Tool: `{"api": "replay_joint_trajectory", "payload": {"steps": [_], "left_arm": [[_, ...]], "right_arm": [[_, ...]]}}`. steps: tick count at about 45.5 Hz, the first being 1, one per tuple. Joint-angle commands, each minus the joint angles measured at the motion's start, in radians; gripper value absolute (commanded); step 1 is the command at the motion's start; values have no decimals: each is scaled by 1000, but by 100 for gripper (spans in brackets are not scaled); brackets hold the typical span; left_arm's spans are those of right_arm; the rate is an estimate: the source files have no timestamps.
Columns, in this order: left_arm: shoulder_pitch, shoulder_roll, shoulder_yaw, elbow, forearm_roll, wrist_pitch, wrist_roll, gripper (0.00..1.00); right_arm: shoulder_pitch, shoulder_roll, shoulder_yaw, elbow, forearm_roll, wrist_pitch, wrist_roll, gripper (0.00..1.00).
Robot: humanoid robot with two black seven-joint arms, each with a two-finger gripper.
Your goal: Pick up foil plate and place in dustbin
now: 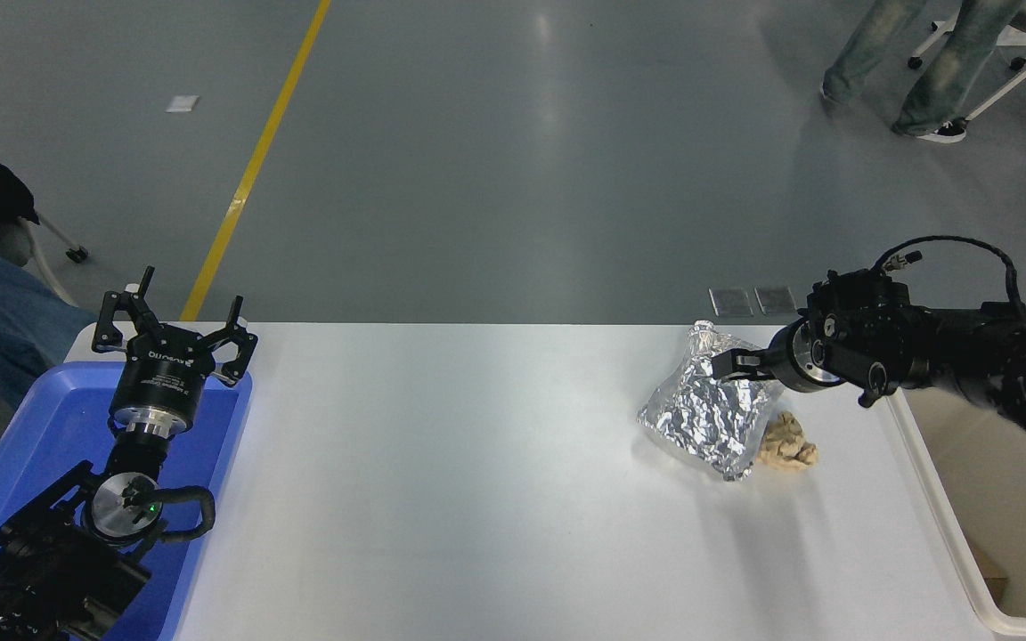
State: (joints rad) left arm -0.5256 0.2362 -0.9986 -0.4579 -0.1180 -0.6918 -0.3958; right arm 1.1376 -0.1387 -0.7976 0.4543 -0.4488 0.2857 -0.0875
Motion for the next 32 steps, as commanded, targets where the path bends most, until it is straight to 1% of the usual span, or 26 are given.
{"api": "replay_joint_trajectory", "payload": {"steps": [1, 21, 28, 30, 32], "left_arm": [[-1, 0, 0, 1, 0, 1, 0, 100], [-1, 0, 0, 1, 0, 1, 0, 100], [1, 0, 0, 1, 0, 0, 0, 100], [-1, 0, 0, -1, 0, 1, 0, 100], [-1, 0, 0, 1, 0, 0, 0, 100]], "right_arm": [[-82, 33, 49, -63, 1, -60, -46, 100], [-99, 41, 63, -80, 1, -80, -46, 100], [-102, 41, 63, -80, 1, -80, -46, 97], [-102, 41, 63, -82, -1, -80, -46, 95], [-102, 42, 63, -82, 1, -80, -46, 90]]}}
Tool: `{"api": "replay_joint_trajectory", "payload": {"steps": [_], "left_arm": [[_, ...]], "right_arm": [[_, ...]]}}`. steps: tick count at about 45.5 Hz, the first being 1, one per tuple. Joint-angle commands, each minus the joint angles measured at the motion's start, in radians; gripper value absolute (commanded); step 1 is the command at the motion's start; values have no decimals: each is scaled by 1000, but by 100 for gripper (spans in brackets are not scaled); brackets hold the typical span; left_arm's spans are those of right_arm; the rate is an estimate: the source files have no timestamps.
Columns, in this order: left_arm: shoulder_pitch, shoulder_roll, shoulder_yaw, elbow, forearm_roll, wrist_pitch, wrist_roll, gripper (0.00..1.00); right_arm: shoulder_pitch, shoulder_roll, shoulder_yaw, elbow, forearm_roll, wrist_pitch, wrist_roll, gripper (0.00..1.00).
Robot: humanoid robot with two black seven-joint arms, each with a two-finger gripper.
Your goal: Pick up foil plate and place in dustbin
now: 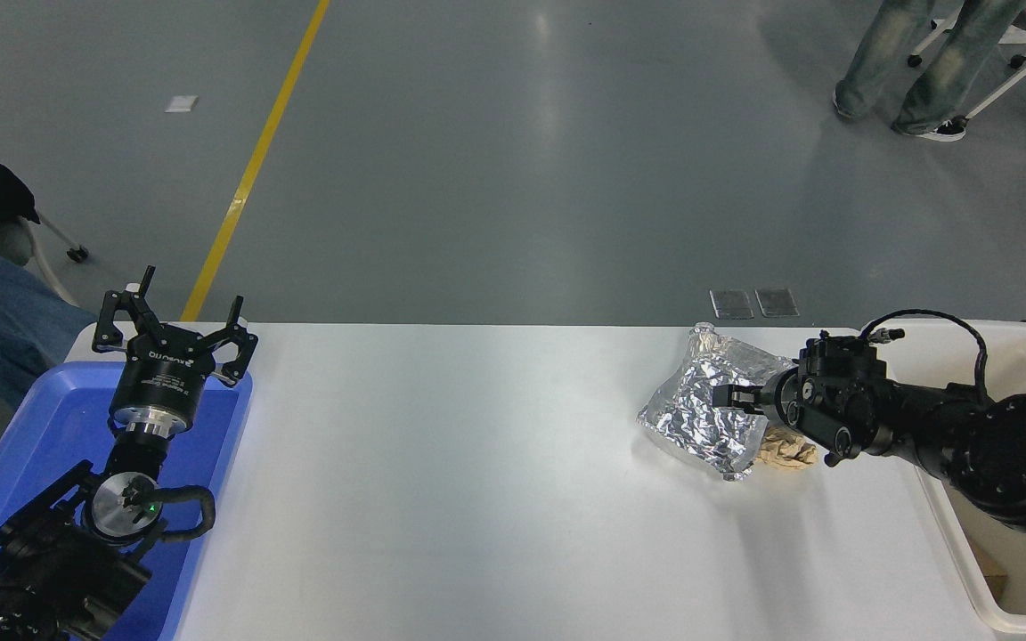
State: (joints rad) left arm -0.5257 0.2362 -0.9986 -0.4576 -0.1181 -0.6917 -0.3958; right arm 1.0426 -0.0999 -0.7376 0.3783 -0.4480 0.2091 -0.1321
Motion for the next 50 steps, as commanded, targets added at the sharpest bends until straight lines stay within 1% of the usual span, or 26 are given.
{"api": "replay_joint_trajectory", "payload": {"steps": [1, 2, 4, 5, 7, 8, 12, 21, 24, 28, 32, 43, 50], "left_arm": [[1, 0, 0, 0, 0, 1, 0, 100], [0, 0, 0, 0, 0, 0, 0, 100], [0, 0, 0, 0, 0, 1, 0, 100], [1, 0, 0, 0, 0, 1, 0, 100], [1, 0, 0, 0, 0, 0, 0, 100], [0, 0, 0, 0, 0, 1, 0, 100], [0, 0, 0, 0, 0, 0, 0, 100], [0, 0, 0, 0, 0, 1, 0, 100], [0, 0, 0, 0, 0, 0, 0, 100], [1, 0, 0, -1, 0, 0, 0, 100], [0, 0, 0, 0, 0, 1, 0, 100], [1, 0, 0, 0, 0, 1, 0, 100], [1, 0, 0, 0, 0, 1, 0, 100]], "right_arm": [[-7, 3, 3, -6, 0, -4, -1, 85], [-7, 3, 3, -6, 0, -4, -1, 79], [-9, 5, 3, -6, 0, -4, 0, 74], [-10, 6, 3, -4, 0, -4, -1, 69], [-12, 6, 3, -6, -1, -4, 0, 57], [-12, 6, 3, -6, -1, -4, 0, 53], [-13, 6, 1, -4, -3, -2, 2, 40], [-15, 6, 0, -4, -17, 0, 3, 23], [-15, 6, 0, -4, -17, 0, 5, 13], [-15, 5, -2, -4, -17, 3, 8, 5], [-12, 5, -2, -3, -17, 6, 8, 0], [31, 3, -12, 19, -14, 13, 11, 0], [171, -17, -60, 131, -14, 39, 12, 0]]}}
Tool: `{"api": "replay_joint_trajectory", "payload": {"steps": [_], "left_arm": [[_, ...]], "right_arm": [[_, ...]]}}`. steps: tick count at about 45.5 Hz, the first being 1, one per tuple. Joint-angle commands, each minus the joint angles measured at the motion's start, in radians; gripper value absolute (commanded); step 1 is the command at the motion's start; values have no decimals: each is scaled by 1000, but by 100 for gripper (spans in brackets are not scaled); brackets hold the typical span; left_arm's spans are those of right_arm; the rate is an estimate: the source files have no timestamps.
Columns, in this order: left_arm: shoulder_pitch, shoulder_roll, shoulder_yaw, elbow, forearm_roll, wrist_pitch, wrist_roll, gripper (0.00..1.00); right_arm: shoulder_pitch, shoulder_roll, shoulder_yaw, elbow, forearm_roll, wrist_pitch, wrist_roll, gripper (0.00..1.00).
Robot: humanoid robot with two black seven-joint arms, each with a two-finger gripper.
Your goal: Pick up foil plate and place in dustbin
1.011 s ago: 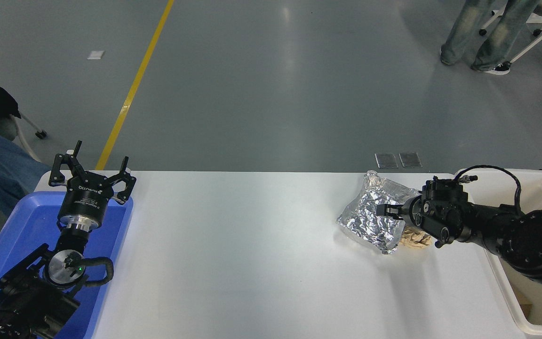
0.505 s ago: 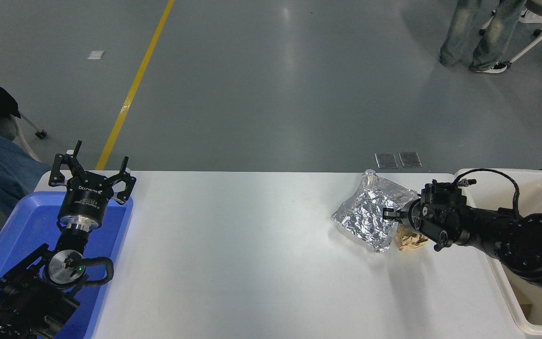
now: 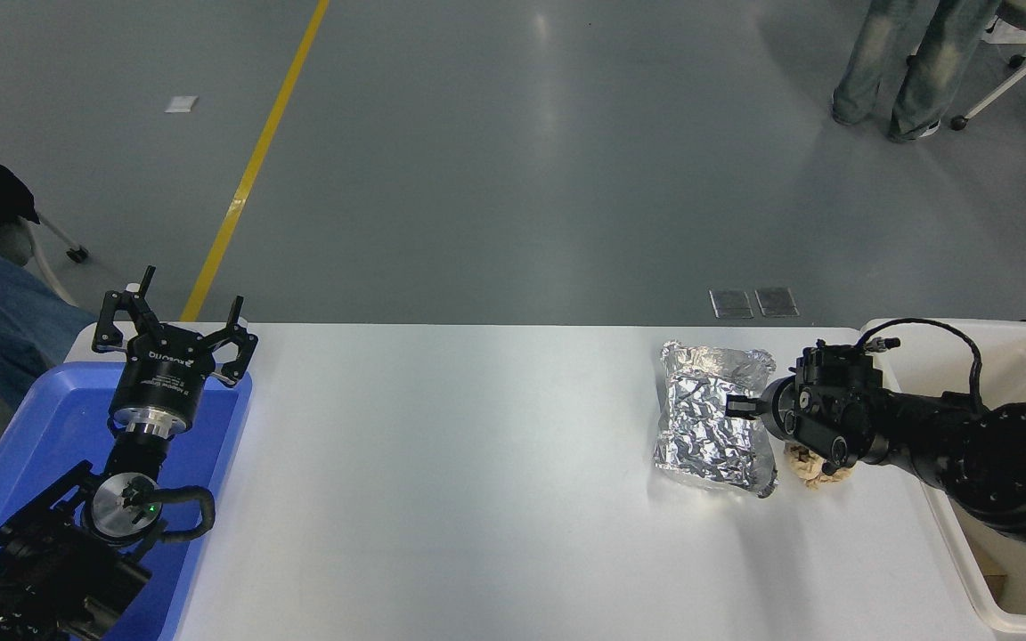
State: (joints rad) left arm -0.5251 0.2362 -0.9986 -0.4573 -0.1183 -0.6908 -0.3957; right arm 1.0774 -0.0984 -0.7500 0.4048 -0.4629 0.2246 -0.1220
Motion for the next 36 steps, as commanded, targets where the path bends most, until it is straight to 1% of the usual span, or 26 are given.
{"api": "replay_joint_trajectory", "payload": {"steps": [1, 7, 17, 25, 30, 36], "left_arm": [[0, 0, 0, 0, 0, 1, 0, 100], [0, 0, 0, -1, 0, 1, 0, 100], [0, 0, 0, 0, 0, 1, 0, 100], [0, 0, 0, -1, 0, 1, 0, 100], [0, 0, 0, -1, 0, -1, 0, 100], [0, 0, 0, 0, 0, 1, 0, 100]], "right_arm": [[162, -29, -63, 124, 1, 28, 2, 0], [321, -104, -111, 247, 6, 65, 1, 0], [648, -263, -160, 532, 16, 189, 1, 0], [900, -354, -198, 704, 23, 318, 1, 0], [999, -388, -200, 762, 26, 381, -1, 0], [1064, -399, -224, 790, 38, 398, -1, 0]]}}
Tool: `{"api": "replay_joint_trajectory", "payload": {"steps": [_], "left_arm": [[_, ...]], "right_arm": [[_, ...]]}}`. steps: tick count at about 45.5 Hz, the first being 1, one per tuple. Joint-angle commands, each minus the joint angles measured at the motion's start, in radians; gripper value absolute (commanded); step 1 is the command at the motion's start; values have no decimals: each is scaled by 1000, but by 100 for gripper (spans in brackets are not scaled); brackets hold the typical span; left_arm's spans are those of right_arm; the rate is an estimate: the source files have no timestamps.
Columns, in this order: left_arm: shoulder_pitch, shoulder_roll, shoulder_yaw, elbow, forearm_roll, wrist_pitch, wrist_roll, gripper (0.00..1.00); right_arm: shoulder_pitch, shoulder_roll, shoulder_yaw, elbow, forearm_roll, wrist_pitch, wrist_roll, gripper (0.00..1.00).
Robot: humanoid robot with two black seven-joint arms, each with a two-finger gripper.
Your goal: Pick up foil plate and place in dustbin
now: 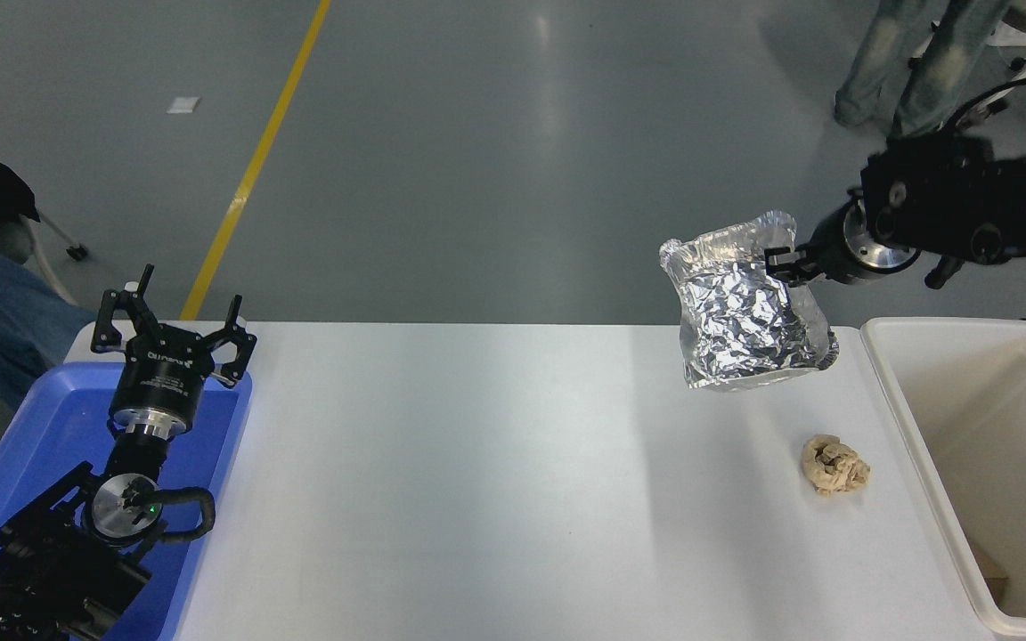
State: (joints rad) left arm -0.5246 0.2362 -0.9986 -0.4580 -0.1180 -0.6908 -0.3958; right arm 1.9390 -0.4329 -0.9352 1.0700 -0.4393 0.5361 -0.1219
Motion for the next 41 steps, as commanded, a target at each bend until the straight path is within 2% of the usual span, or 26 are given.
{"api": "replay_joint_trajectory", "payload": {"steps": [1, 11, 17, 23, 28, 35, 41], "left_arm": [[0, 0, 0, 1, 0, -1, 0, 100], [0, 0, 0, 1, 0, 0, 0, 100], [0, 0, 0, -1, 0, -1, 0, 100], [0, 0, 0, -1, 0, -1, 0, 100], [0, 0, 0, 1, 0, -1, 0, 100], [0, 0, 0, 1, 0, -1, 0, 100], [0, 0, 0, -1, 0, -1, 0, 100]], "right_arm": [[216, -64, -45, 128, 14, 90, -1, 0], [276, -73, -70, 163, 16, 105, -1, 0], [275, -116, -106, 153, 8, 107, -1, 0], [247, -214, -168, 124, -38, 104, 2, 0], [173, -340, -154, 53, -143, 101, 5, 0], [39, -480, -111, -80, -280, 94, 57, 0], [-155, -509, -62, -202, -302, 26, 100, 0]]}}
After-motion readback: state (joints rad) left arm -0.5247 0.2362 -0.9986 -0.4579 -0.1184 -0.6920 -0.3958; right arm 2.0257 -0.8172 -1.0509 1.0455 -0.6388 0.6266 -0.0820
